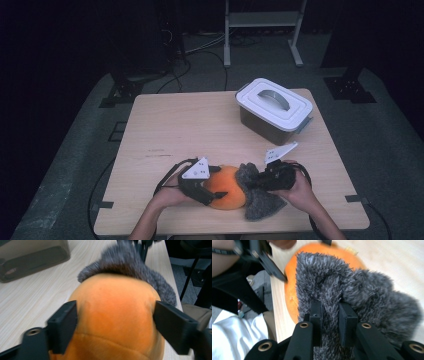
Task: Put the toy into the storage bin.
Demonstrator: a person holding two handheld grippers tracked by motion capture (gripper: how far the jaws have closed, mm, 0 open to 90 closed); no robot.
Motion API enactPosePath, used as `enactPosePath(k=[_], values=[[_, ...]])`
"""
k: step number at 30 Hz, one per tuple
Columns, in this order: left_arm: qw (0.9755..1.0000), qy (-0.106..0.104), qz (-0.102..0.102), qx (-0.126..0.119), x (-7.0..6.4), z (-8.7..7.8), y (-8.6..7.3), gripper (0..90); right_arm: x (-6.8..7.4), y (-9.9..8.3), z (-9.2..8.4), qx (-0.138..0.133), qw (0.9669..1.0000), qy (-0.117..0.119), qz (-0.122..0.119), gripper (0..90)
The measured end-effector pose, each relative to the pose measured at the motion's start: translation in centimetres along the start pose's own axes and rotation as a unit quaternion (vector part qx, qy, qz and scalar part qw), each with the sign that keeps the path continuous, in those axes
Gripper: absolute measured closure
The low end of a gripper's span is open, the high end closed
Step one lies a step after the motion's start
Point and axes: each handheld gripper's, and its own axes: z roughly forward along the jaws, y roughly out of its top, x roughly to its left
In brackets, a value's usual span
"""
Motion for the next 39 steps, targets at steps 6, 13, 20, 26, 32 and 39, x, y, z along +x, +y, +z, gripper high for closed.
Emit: enactPosePath(k=[6,13,20,26,32,39], values=[[0.9988,0.006,-0.047,0.01,0.9,0.2,-0.4,7.2,0.1,-0.6,0.1,0.012,0.9998,0.012,-0.005,75.0],[0.9989,0.016,-0.045,0.006,0.6,0.2,-0.6,36.2,-0.3,-0.4,-0.7,-0.003,1.0,-0.003,-0.001,76.7],[0.998,0.056,-0.013,-0.026,-0.8,0.8,1.4,43.5,1.0,1.2,-2.8,-0.051,0.997,-0.05,-0.029,77.7],[0.9993,0.031,-0.02,-0.002,-0.8,1.2,1.0,34.3,0.3,0.6,-2.0,-0.029,0.9988,-0.035,-0.019,76.7],[0.9994,0.028,-0.019,0.007,-0.7,1.1,0.6,35.3,-0.8,-0.6,-1.6,-0.006,0.9997,-0.026,0.0,77.0],[0.9993,0.032,-0.018,0.007,-0.8,1.1,0.8,34.2,-0.8,-0.4,-3.6,-0.01,0.9992,-0.037,0.01,78.3]])
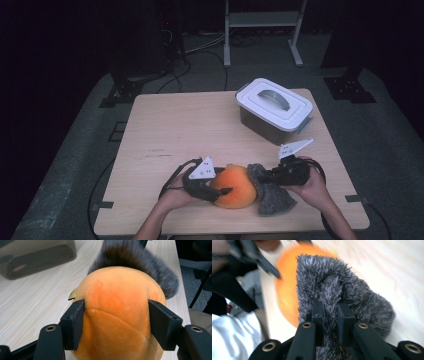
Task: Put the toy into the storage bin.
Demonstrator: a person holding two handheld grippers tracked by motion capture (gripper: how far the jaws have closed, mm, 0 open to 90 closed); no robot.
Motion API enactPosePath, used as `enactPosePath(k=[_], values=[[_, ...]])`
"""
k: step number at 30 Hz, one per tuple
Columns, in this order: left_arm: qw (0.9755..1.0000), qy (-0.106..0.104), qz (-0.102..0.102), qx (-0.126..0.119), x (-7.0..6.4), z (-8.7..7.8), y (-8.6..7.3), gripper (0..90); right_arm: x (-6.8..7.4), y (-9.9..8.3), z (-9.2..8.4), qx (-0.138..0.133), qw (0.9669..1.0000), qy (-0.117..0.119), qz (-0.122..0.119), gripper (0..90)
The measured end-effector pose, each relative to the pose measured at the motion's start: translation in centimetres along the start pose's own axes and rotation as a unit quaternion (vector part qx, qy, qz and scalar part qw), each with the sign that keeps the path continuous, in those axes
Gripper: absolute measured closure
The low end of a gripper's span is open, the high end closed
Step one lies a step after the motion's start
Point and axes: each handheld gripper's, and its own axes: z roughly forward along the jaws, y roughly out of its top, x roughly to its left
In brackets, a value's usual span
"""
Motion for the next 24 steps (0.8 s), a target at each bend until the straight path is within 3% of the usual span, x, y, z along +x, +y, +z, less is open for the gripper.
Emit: enactPosePath(k=[3,6,8,10,13,16,19,22,24], values=[[1.0,0.003,-0.001,0.0,-0.1,0.1,0.1,34.0,1.1,1.2,-0.9,-0.033,0.9992,0.021,-0.011,78.3],[1.0,0.003,0.005,0.0,-0.4,0.2,0.4,33.4,1.9,2.1,-0.5,-0.048,0.9981,0.033,-0.018,77.7],[1.0,0.0,0.009,0.001,-0.6,0.2,0.5,32.6,2.0,2.2,0.4,-0.04,0.9984,0.035,-0.02,77.6],[0.9999,-0.006,0.011,0.006,-0.6,0.2,0.6,31.6,2.0,1.9,1.4,-0.012,0.9993,0.023,-0.025,77.5],[0.9999,-0.01,0.012,0.003,-0.5,0.0,0.8,25.4,1.9,1.4,2.1,-0.003,0.9993,0.028,-0.025,77.6],[0.9999,-0.011,-0.005,-0.009,-0.2,-0.4,1.1,16.8,1.9,1.0,2.1,0.01,0.9991,0.03,-0.027,77.7],[1.0,-0.005,-0.008,-0.002,0.0,-0.1,1.0,9.2,1.8,0.7,2.1,0.01,0.9988,0.037,-0.03,77.7],[0.9996,-0.001,-0.025,0.009,0.3,0.3,0.7,5.5,1.8,0.6,2.1,0.011,0.9986,0.039,-0.034,77.7],[0.9967,-0.036,-0.071,0.013,0.8,1.1,-0.1,9.0,1.6,0.5,2.1,0.017,0.998,0.049,-0.036,77.7]])
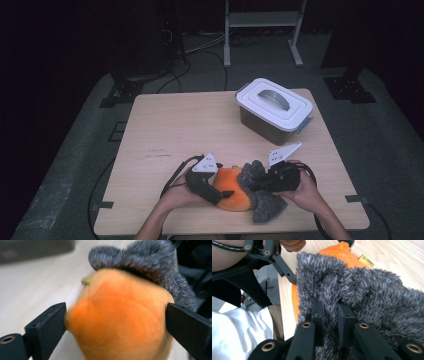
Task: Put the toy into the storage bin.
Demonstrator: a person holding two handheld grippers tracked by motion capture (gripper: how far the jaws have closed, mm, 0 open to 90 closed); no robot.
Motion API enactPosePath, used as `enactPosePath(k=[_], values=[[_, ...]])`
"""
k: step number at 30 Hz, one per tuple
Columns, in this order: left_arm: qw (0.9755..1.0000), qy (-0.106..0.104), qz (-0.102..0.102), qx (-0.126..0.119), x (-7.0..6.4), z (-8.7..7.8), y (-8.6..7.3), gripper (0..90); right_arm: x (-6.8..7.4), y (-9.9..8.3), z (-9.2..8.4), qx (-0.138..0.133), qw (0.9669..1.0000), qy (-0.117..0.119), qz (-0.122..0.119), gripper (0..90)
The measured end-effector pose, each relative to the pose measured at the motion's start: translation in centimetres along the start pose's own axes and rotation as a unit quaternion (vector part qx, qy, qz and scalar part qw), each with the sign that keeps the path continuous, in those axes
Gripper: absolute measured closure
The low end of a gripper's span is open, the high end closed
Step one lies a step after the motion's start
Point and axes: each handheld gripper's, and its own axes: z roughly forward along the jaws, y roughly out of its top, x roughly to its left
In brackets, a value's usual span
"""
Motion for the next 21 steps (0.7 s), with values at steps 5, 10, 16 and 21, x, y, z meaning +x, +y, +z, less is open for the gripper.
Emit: enactPosePath(k=[5,10,16,21], values=[[0.9997,0.011,0.016,-0.016,-0.3,-0.3,0.0,32.0,-0.8,-0.4,-0.6,0.004,0.9999,0.0,0.013,77.9],[0.9975,0.044,0.017,-0.053,-0.6,-0.9,0.6,37.2,-1.2,-0.6,-2.3,-0.016,0.9988,-0.039,0.025,78.6],[0.995,0.07,0.044,-0.056,-1.9,-0.4,1.4,35.8,0.7,1.6,-2.7,-0.071,0.9964,-0.045,-0.005,78.0],[0.9975,0.047,0.045,-0.029,-1.6,-0.5,1.2,18.7,0.5,1.2,-0.6,-0.045,0.9981,-0.042,-0.007,78.1]])
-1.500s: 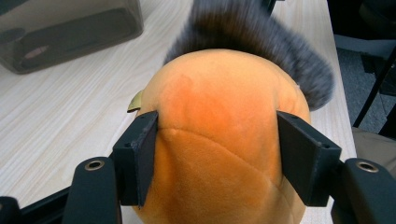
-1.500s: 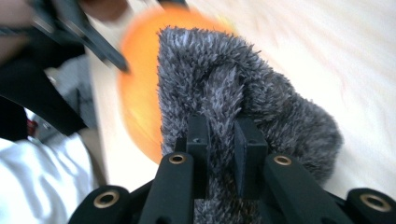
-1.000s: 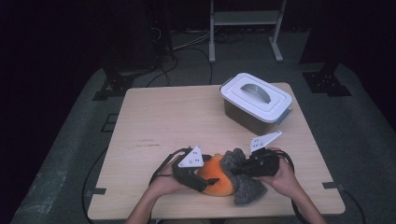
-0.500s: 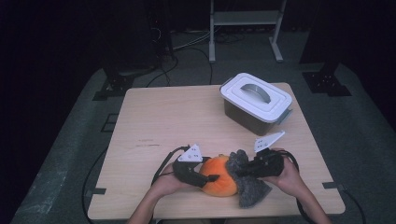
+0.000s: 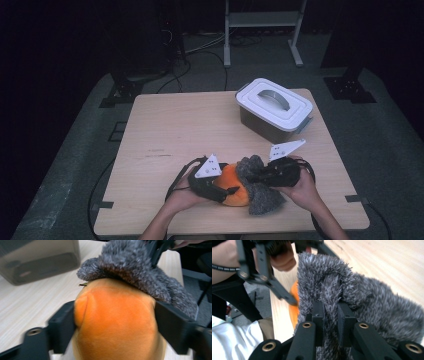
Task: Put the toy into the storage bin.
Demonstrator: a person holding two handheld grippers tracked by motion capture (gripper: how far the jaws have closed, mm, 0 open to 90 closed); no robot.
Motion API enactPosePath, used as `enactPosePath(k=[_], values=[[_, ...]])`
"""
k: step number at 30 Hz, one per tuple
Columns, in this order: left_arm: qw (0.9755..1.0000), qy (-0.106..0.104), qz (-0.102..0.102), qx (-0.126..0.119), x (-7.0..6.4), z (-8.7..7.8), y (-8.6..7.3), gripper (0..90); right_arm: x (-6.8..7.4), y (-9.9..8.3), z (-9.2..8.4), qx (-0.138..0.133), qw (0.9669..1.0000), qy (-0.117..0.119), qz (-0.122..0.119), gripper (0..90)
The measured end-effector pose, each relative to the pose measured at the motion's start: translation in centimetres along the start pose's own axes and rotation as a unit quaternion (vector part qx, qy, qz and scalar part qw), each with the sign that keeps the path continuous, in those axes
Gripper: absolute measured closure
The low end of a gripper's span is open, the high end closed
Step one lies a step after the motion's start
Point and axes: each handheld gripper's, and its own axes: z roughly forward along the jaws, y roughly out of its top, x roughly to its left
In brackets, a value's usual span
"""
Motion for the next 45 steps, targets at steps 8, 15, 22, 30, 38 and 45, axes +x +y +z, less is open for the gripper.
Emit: enactPosePath(k=[8,15,22,30,38,45], values=[[0.9997,-0.017,-0.013,-0.011,0.5,-0.5,-0.4,26.1,-1.2,-1.0,-0.6,0.022,0.9995,-0.01,0.021,78.0],[0.9997,-0.009,-0.014,-0.02,-0.2,-0.2,0.2,28.5,1.3,1.0,-1.3,0.002,0.9998,-0.009,-0.019,78.0],[0.998,-0.054,-0.025,-0.018,0.2,-0.6,0.2,20.4,-0.4,-0.4,-0.8,0.01,0.9998,-0.019,0.005,78.0],[0.9991,-0.033,-0.008,-0.026,-0.5,-0.2,0.3,36.3,0.5,0.6,-2.6,-0.006,0.9999,-0.014,-0.004,78.2],[0.9993,-0.027,0.017,-0.02,-1.6,0.4,0.7,34.6,2.4,2.0,-1.1,0.012,0.9994,-0.012,-0.031,78.2],[0.9993,-0.029,0.009,-0.02,-1.0,0.3,0.4,34.1,0.5,0.6,-1.7,0.03,0.9994,-0.016,-0.005,78.2]])
